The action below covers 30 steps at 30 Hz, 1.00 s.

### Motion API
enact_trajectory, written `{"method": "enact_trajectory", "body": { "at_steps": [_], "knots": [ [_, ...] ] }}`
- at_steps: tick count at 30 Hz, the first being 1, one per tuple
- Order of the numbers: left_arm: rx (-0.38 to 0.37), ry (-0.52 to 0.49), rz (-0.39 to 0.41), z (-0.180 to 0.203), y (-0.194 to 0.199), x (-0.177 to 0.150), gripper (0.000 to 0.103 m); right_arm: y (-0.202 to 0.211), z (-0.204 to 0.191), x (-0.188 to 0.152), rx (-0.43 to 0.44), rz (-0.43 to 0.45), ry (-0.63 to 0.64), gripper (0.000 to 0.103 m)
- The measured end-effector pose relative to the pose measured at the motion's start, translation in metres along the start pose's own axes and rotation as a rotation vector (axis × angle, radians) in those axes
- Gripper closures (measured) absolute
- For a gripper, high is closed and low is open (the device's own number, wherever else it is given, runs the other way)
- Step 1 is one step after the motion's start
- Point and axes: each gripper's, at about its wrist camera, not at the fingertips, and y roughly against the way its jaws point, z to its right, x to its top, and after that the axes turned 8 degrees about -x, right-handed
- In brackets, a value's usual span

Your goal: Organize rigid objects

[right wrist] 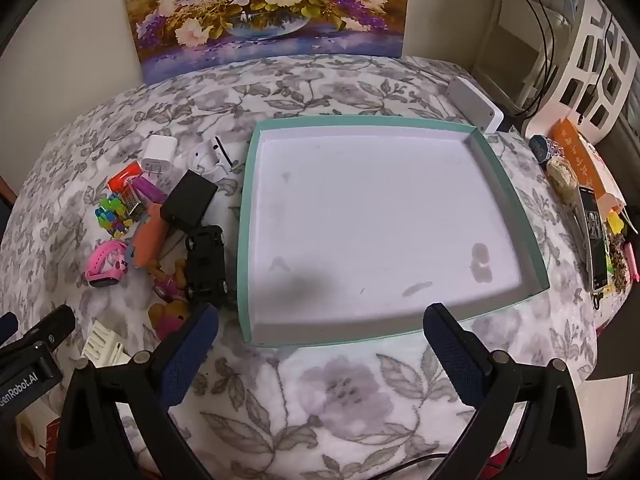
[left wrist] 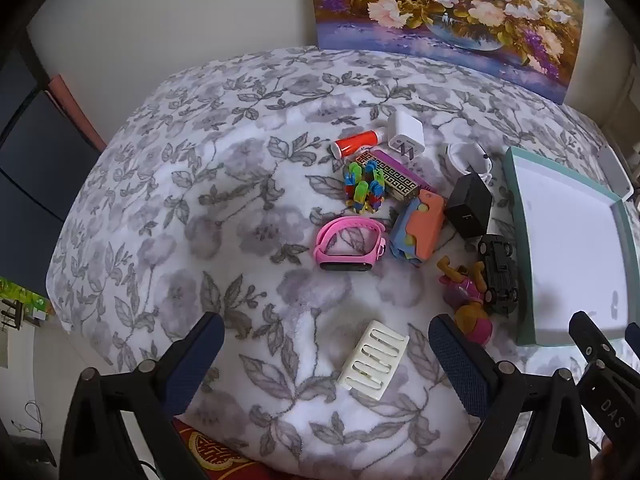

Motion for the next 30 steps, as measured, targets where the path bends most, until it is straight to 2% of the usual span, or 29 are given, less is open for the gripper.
{"method": "enact_trajectory", "body": {
  "at_steps": [30],
  "knots": [
    [-0.011,0.008,-0.027,0.002,-0.006,-0.001,0.000,-0.003,0.003,-0.001,0.019,-0.048,-0.050,0.001]
  ]
}}
